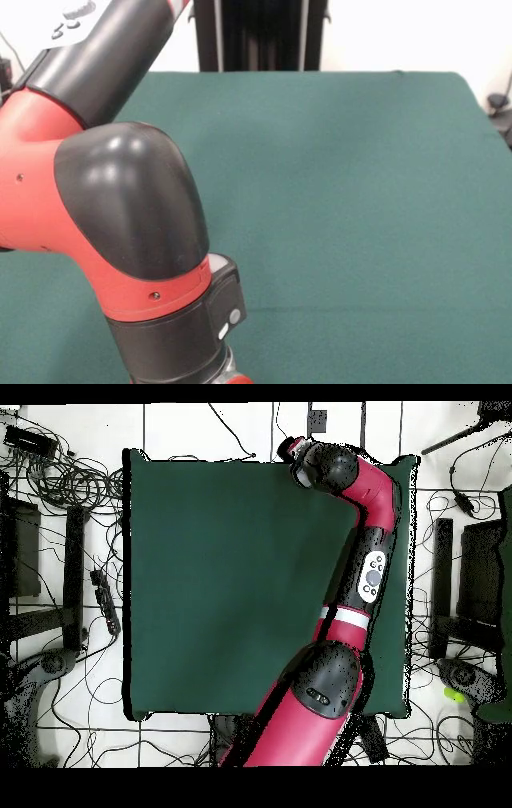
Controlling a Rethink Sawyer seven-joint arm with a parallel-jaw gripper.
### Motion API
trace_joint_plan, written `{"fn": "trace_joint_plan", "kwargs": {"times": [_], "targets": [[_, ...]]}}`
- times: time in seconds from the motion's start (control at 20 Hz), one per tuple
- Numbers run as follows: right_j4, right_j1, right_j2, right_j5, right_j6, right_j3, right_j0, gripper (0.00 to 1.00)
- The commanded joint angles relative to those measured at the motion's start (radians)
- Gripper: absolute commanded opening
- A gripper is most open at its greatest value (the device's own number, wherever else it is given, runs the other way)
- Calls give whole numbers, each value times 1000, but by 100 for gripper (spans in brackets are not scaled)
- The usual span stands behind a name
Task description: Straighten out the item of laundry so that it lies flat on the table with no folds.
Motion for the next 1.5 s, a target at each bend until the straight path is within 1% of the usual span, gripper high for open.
{"fn": "trace_joint_plan", "kwargs": {"times": [0.05,0.15,0.3,0.4,0.45,0.5,0.55,0.6,0.7,0.75,0.85,0.95,1.05,1.15,1.25,1.4,1.5], "targets": [[-173,-15,131,608,-52,-44,-12,0],[-208,-11,156,608,-68,-55,-13,0],[-289,7,232,588,-83,-71,-24,0],[-385,24,311,531,-94,-90,-47,0],[-443,38,373,510,-103,-102,-67,0],[-513,57,457,516,-137,-117,-88,0],[-602,74,558,537,-163,-134,-108,0],[-704,87,664,567,-190,-153,-124,0],[-954,94,880,628,-217,-188,-143,0],[-1065,95,978,653,-206,-202,-150,0],[-1248,100,1162,702,-165,-228,-169,0],[-1366,99,1313,779,-128,-253,-183,0],[-1473,84,1435,823,-108,-271,-186,0],[-1539,59,1504,832,-84,-279,-182,0],[-1582,31,1541,820,-63,-281,-176,0],[-1611,-13,1564,820,-38,-280,-164,0],[-1620,-43,1575,844,-12,-281,-158,0]]}}
